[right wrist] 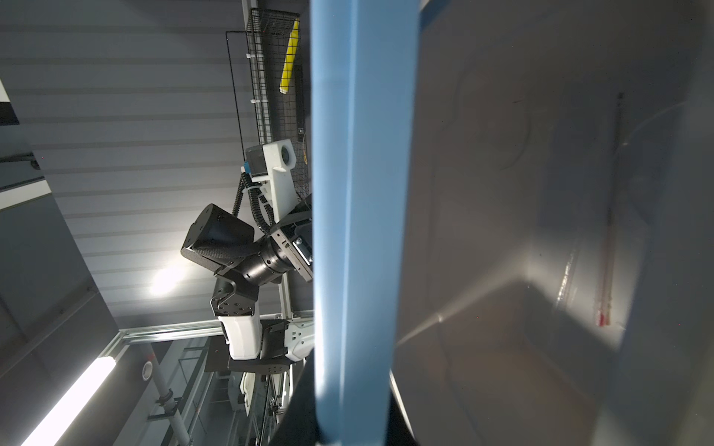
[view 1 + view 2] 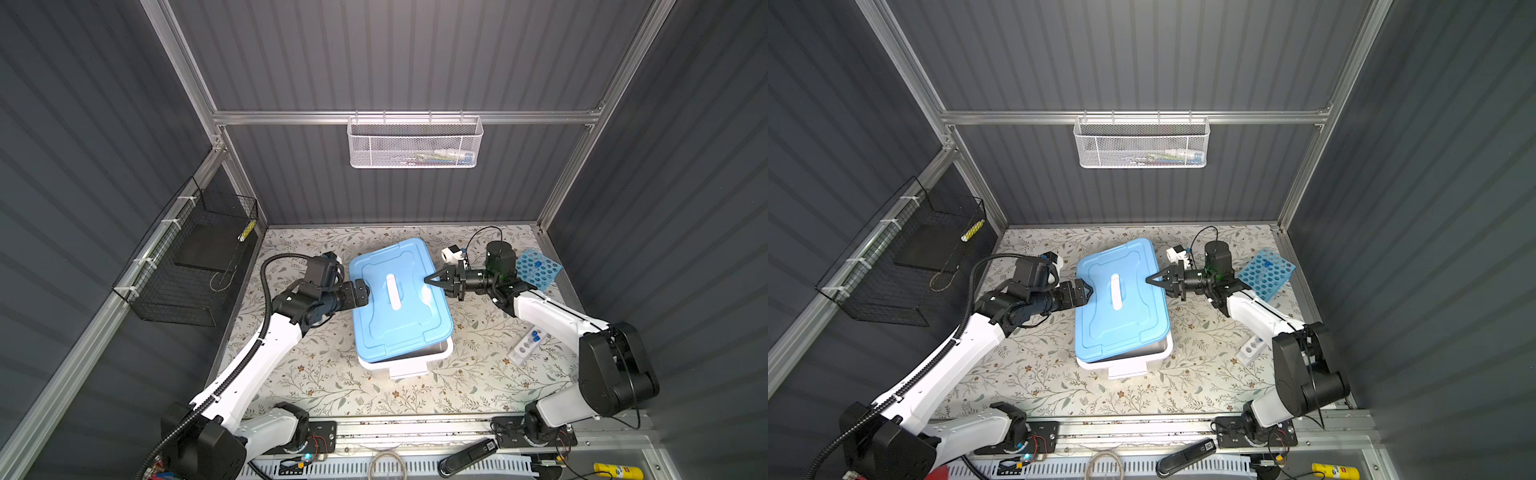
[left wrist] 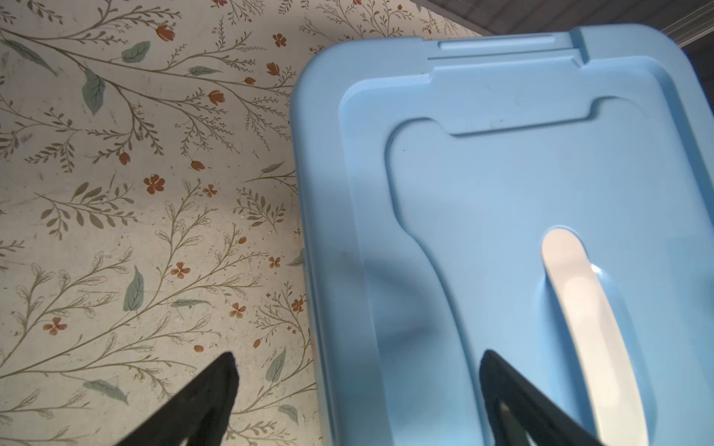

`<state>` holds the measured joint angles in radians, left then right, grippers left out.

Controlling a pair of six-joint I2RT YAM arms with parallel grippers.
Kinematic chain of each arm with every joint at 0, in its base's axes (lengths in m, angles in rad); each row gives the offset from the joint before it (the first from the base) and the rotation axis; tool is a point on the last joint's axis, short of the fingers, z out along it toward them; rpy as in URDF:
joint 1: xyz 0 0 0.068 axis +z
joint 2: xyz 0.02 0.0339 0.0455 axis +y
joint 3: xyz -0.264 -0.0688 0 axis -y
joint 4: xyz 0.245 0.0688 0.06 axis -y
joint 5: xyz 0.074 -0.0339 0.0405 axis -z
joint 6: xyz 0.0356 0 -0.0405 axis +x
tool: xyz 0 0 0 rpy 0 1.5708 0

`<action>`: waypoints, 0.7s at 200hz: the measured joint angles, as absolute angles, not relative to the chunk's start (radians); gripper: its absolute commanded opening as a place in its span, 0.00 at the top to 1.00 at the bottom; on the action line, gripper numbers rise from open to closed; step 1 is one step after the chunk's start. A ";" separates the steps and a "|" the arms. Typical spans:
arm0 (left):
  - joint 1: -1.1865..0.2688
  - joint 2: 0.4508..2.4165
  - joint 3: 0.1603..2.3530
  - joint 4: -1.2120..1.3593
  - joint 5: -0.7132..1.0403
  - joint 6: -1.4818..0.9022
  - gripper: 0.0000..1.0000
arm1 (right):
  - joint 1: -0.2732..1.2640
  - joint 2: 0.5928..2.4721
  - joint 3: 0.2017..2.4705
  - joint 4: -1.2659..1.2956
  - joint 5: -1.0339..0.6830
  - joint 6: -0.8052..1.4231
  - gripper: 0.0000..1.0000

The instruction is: Organize the chemistry lab equipment

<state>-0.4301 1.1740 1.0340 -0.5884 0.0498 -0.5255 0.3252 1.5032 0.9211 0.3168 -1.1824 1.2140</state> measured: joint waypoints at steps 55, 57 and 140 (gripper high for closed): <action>-0.430 1.214 1.032 -0.565 0.059 -0.528 0.04 | 0.324 1.465 0.961 0.045 -1.178 1.011 0.92; -0.430 1.216 1.032 -0.563 0.060 -0.527 0.04 | 0.324 1.465 0.962 0.037 -1.177 1.006 0.91; -0.430 1.255 1.032 -0.538 0.091 -0.527 0.08 | 0.321 1.469 1.044 -0.360 -1.044 0.775 0.50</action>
